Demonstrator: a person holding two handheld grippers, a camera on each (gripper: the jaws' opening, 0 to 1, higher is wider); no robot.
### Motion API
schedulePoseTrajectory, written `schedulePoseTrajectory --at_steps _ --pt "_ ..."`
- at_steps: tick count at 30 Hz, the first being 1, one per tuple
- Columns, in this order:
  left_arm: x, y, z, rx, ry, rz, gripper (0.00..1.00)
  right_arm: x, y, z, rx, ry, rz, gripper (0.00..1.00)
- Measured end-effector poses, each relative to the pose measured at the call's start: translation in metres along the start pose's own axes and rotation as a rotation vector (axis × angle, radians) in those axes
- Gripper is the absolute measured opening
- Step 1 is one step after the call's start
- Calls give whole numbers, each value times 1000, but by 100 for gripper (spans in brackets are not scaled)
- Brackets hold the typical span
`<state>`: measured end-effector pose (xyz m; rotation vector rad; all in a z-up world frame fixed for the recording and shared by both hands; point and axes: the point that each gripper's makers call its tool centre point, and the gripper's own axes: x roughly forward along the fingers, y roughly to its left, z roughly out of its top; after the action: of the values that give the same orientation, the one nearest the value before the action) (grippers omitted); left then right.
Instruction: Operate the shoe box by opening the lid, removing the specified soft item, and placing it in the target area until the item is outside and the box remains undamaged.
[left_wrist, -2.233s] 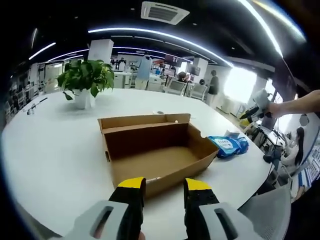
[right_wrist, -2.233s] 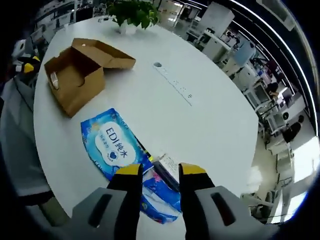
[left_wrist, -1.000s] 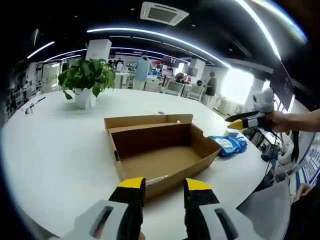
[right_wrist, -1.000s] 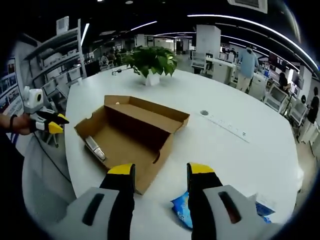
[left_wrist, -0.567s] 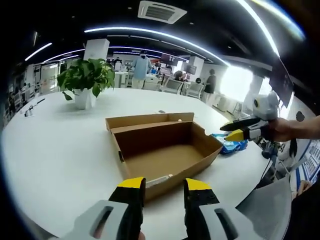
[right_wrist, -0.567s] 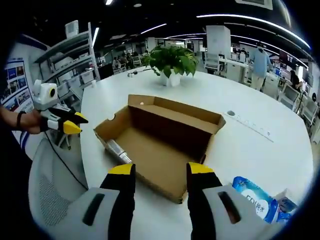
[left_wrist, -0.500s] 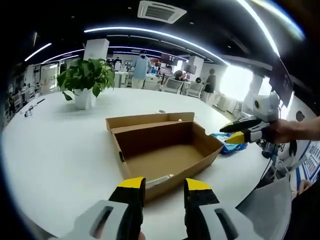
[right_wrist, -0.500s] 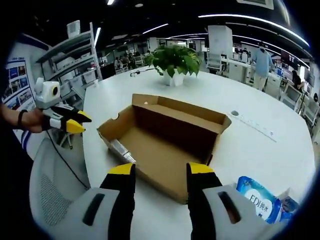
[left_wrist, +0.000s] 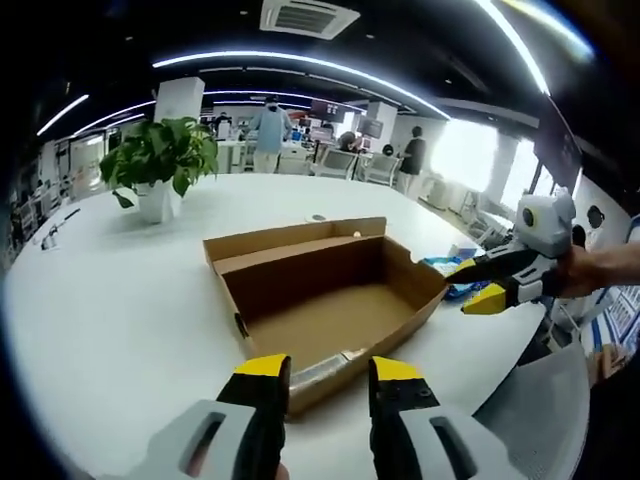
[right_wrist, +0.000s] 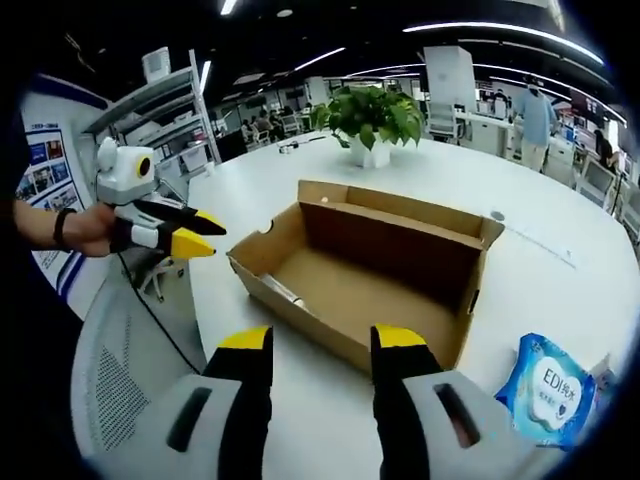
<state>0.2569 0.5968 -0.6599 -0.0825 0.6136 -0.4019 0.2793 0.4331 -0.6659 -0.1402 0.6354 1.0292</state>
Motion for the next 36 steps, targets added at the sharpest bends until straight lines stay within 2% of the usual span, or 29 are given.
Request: schedulePoseTrajectory --at_steps 2,11,14,17,19,24,26,28,36 --pt "5 3 -3 28 38 -4 32 -1 1 -4 24 -7 7 37" --pt "26 9 10 132 97 -60 33 -13 2 -18 105 -35 -17 38" --pt "36 18 4 193 173 -63 33 -18 4 -24 104 -30 -25 40" --pt "45 18 4 182 191 -88 33 -23 6 -28 113 -29 -29 43" --pt "52 18 2 204 218 -111 34 -27 7 -32 124 -27 -33 44" --pt "65 13 4 260 268 -168 35 -35 9 -37 125 -27 -47 47" --pt "70 11 1 306 301 -200 35 -39 9 -37 132 -30 -55 47" --pt "77 7 -1 318 328 -237 36 -42 8 -37 143 -38 -62 47" --pt "94 -5 -13 402 421 -316 37 -56 0 -37 179 -57 -101 50"
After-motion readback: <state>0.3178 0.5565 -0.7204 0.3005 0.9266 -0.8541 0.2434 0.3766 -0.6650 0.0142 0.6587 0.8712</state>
